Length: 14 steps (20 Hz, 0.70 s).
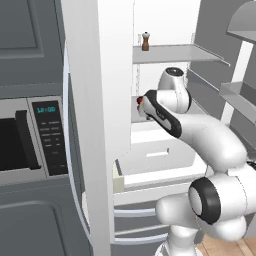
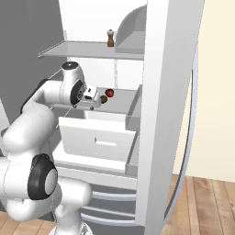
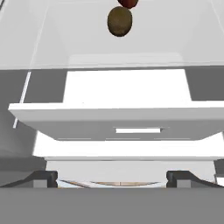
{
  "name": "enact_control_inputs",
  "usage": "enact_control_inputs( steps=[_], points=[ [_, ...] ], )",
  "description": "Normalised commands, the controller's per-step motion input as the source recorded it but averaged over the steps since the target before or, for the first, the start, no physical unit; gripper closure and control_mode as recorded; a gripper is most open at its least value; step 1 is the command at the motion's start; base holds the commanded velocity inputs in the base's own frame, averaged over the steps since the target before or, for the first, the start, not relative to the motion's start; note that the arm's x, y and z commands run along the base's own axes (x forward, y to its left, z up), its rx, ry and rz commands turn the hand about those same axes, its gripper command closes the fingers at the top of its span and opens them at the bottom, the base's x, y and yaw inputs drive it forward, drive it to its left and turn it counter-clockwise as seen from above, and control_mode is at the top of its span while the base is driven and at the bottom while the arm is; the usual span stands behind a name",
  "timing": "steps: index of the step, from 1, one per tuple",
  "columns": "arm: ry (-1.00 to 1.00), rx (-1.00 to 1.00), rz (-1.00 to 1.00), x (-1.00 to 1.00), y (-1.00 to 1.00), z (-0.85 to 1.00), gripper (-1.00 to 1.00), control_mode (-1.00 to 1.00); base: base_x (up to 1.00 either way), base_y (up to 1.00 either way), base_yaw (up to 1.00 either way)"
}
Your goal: Pick the kiwi and apple from the fridge and place them on the plate next to the blender to make a fruit smoothie.
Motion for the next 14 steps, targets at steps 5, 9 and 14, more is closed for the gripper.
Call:
enact_control_inputs(
  steps=[5,9,14],
  points=[
    [0.0,0.0,-0.01,0.66,0.0,-0.16,-1.0,-1.0,0.0,0.0,0.0],
    [0.0,0.0,-0.01,0.68,0.0,-0.18,-1.0,-1.0,0.0,0.0,0.0],
    [0.0,0.0,-0.02,0.67,0.0,-0.18,-1.0,-1.0,0.0,0.0,0.0]
  ],
)
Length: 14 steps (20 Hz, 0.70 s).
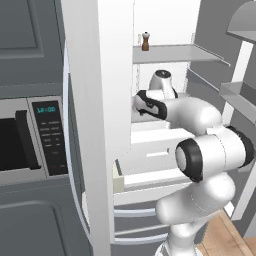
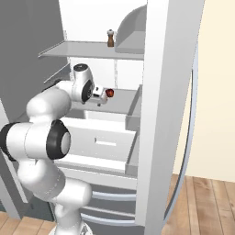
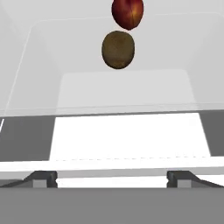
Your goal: Pick the kiwi and apple from the fridge and place them on the plate next to the blender to make a fruit smoothie.
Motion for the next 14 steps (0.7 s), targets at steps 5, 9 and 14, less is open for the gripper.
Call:
enact_control_inputs(
  steps=[5,9,14],
  points=[
    [0.01,0.0,-0.03,0.68,0.0,-0.25,-1.0,-1.0,0.0,0.0,0.0],
    [0.01,0.0,-0.02,0.63,0.0,-0.26,-1.0,-1.0,0.0,0.0,0.0],
    [0.0,0.0,-0.02,0.6,0.0,-0.18,-1.0,-1.0,0.0,0.0,0.0]
  ],
)
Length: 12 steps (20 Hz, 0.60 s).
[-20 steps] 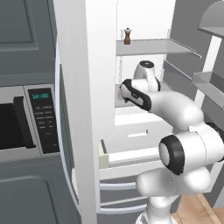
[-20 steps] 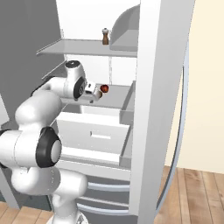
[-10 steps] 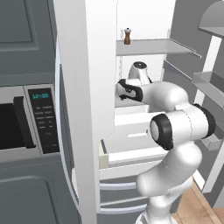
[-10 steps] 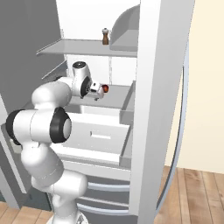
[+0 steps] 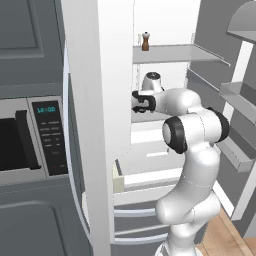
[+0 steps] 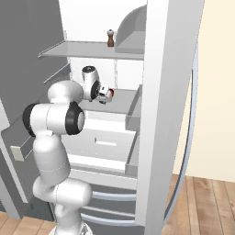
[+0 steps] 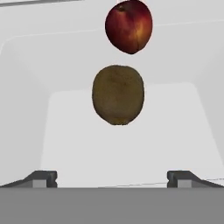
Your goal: Pick the kiwi and apple from the fridge and place them on the plate next to the blender to make a fruit smoothie.
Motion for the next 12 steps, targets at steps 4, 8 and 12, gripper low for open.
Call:
enact_control_inputs(
  steps=[4,8,12],
  points=[
    [0.0,0.0,-0.01,0.48,0.0,-0.22,-1.0,-1.0,0.0,0.0,0.0],
    [0.0,0.0,0.0,0.5,0.0,-0.25,-1.0,-1.0,0.0,0.0,0.0],
    [0.0,0.0,0.0,0.54,0.0,-0.27,-1.0,-1.0,0.0,0.0,0.0]
  ],
)
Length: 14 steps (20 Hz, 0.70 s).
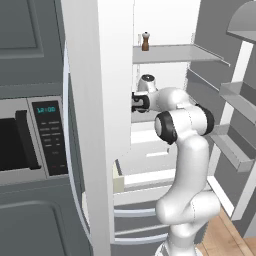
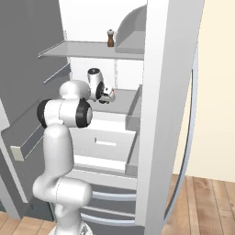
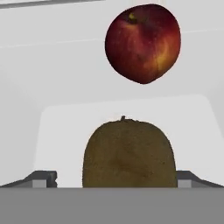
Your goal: Pick the kiwi and apple from the fridge and place them on the plate next to the blender to make a fruit smoothie.
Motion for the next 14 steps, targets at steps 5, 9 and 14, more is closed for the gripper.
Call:
enact_control_inputs(
  steps=[5,9,14],
  points=[
    [0.0,0.0,0.0,0.55,-0.02,-0.2,-1.0,-1.0,0.0,0.0,0.0],
    [0.01,0.0,0.0,0.26,-0.15,-0.32,1.0,-1.0,0.0,0.0,0.0],
    [0.01,0.0,0.0,-0.26,-0.53,-0.76,1.0,-1.0,0.0,0.0,0.0]
  ],
)
